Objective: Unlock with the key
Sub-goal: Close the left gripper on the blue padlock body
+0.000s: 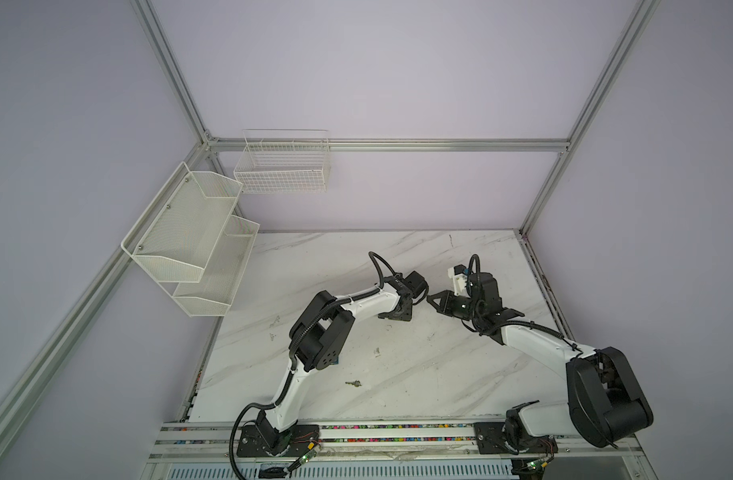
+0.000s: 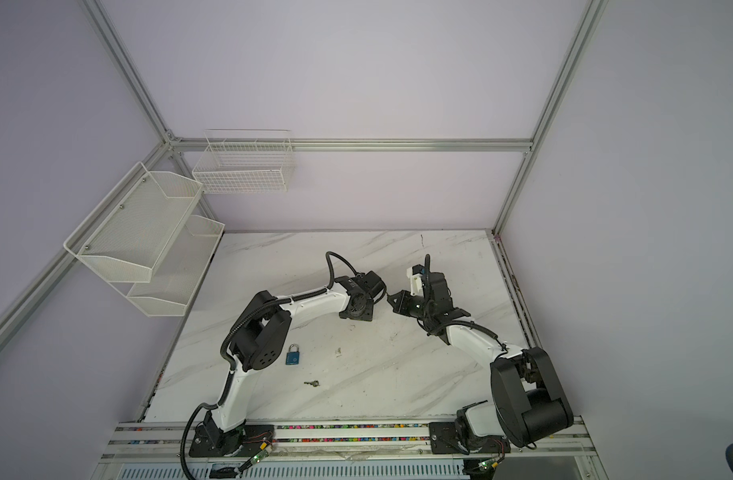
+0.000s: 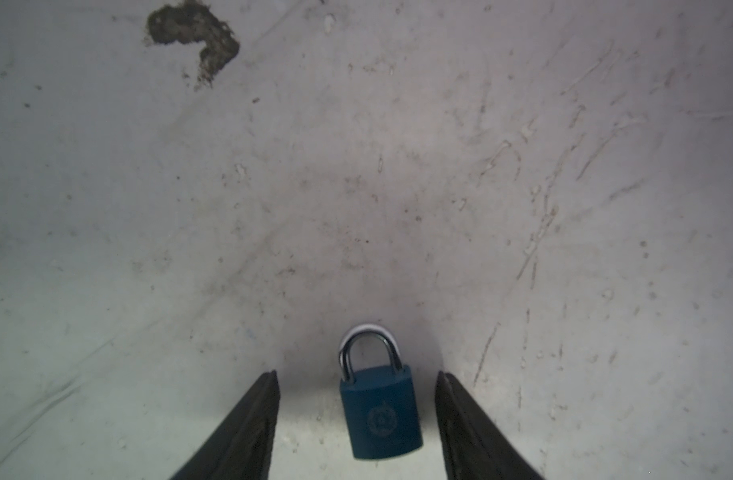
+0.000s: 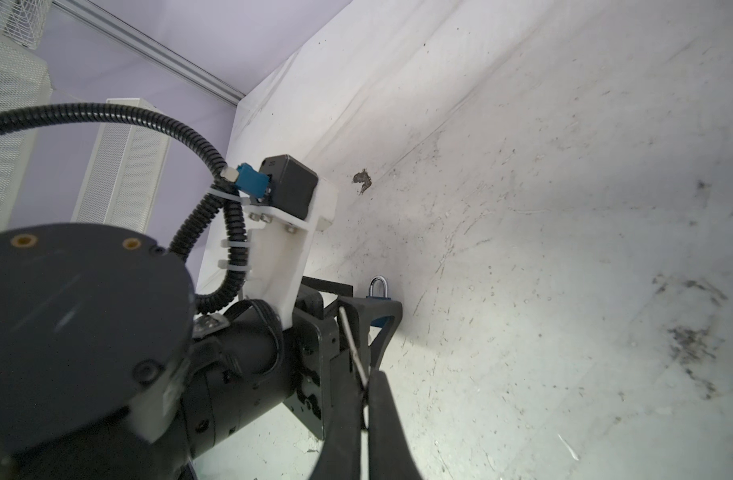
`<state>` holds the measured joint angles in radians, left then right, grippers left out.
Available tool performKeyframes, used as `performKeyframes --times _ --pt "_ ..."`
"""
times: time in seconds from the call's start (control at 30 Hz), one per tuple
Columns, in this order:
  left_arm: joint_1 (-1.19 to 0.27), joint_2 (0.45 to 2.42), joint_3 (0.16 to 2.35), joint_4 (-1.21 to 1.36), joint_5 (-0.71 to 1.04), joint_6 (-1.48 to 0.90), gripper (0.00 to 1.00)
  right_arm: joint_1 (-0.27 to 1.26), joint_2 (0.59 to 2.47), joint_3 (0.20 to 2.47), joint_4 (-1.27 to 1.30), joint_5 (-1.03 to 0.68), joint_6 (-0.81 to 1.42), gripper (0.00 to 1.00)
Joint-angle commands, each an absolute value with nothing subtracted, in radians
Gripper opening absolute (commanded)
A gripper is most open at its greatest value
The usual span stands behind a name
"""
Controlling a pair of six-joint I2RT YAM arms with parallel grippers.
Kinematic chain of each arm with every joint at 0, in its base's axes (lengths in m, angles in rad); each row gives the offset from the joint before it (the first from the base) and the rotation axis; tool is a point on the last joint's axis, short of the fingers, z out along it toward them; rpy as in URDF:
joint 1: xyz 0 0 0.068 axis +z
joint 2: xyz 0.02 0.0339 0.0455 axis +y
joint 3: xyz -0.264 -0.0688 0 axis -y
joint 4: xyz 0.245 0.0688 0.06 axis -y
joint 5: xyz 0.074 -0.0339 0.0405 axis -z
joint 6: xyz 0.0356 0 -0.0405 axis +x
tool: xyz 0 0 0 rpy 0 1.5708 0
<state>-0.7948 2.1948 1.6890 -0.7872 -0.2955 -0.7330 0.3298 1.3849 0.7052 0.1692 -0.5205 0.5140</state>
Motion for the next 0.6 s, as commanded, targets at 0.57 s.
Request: performKeyframes --times 0.57 --pt "-0.778 2.133 1.644 -0.812 -0.239 -0.776 0.51 0.325 1.416 0.744 0.136 -0.561 0.463 0.0"
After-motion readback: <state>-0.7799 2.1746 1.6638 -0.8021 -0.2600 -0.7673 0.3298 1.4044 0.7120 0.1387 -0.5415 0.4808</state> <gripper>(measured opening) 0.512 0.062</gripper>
